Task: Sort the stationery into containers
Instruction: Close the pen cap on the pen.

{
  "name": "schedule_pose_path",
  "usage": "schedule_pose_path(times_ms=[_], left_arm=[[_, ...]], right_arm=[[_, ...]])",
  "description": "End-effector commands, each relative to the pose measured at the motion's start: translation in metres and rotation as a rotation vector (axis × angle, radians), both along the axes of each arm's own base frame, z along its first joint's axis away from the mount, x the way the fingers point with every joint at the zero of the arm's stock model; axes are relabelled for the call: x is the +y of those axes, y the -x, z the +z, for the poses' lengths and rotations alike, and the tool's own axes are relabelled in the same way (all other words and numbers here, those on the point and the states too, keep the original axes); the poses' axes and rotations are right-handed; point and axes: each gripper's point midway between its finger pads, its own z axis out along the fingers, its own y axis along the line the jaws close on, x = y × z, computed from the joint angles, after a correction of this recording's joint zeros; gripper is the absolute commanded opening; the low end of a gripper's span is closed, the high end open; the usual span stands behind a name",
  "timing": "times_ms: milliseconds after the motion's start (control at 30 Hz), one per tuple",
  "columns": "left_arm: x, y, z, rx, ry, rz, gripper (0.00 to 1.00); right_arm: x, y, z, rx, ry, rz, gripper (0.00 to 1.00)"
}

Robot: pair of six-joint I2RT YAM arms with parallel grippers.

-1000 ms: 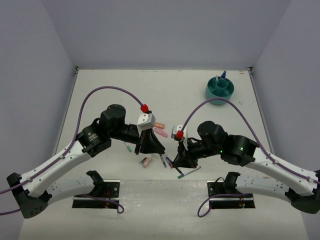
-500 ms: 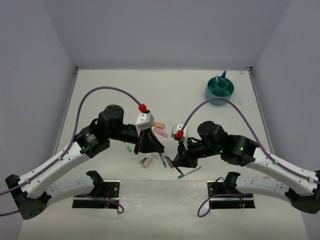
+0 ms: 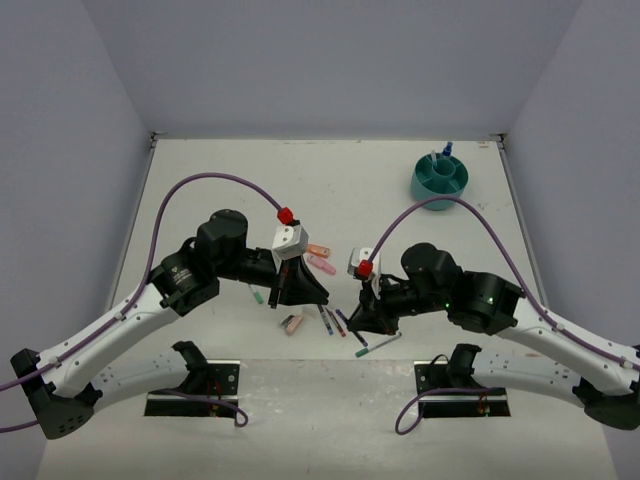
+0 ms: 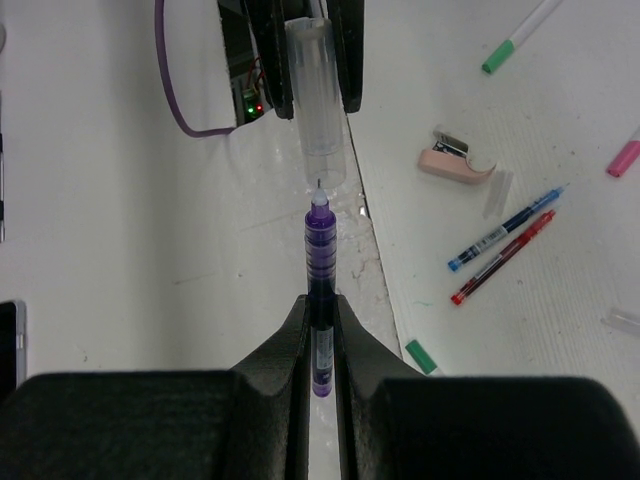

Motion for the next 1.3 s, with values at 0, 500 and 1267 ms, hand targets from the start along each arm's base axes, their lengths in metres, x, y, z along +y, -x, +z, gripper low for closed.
schedule_pose_path(times_ms=[0, 500, 1267], left_arm=[[0.000, 0.003, 0.004, -0.003, 0.017, -0.020, 0.00], [-0.003, 0.003, -0.003, 0.018, 0.007, -0.037, 0.00], [-0.006, 0.003, -0.009, 0.072, -0.032, -0.051, 0.18]], right_arm=[[0.002, -0.002, 0.010, -0.020, -0.023, -0.010, 0.00], [0.010, -0.008, 0.028, -0.054, -0.051, -0.004, 0.00], [0.033, -0.035, 0.057, -0.223, -0.263, -0.065, 0.00]])
